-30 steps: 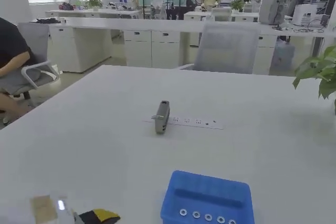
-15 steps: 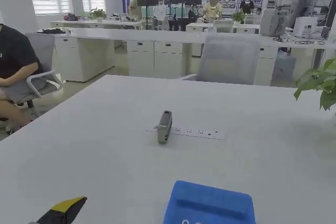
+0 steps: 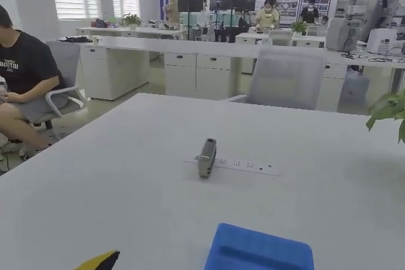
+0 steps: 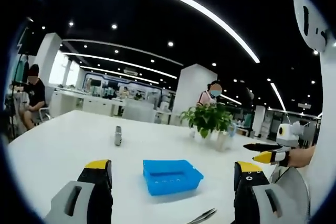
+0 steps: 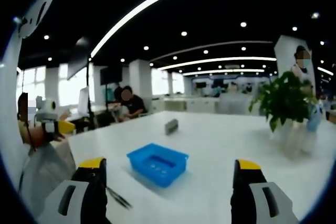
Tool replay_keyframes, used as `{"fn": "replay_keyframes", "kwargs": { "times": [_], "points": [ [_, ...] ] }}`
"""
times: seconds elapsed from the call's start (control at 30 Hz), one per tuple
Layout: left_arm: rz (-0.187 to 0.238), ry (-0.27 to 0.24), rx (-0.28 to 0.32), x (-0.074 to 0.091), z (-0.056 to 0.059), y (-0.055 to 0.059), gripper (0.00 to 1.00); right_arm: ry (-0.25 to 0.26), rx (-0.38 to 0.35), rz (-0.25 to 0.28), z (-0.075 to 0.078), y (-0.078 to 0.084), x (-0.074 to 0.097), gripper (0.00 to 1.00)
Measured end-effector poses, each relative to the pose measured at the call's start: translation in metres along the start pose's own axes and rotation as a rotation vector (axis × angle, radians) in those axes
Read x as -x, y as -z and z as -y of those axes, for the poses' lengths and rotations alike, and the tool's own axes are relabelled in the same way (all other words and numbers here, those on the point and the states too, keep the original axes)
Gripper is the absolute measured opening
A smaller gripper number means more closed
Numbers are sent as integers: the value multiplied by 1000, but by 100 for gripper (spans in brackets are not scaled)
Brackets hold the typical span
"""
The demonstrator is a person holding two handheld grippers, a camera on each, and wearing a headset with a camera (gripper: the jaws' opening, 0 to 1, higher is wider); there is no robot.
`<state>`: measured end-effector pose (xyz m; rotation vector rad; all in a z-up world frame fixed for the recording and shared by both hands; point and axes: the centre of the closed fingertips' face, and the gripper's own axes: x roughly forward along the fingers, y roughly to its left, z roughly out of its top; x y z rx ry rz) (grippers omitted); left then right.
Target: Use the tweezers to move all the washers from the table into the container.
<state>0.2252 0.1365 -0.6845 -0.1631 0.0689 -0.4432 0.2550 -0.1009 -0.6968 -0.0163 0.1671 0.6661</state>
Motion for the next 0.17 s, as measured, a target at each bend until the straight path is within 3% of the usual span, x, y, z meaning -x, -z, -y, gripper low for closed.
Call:
{"fn": "replay_keyframes", "kwargs": {
  "times": [0.17],
  "points": [
    [14, -21, 9, -2, -6, 2, 99, -24, -16, -15, 0, 8, -1, 99]
  ]
}}
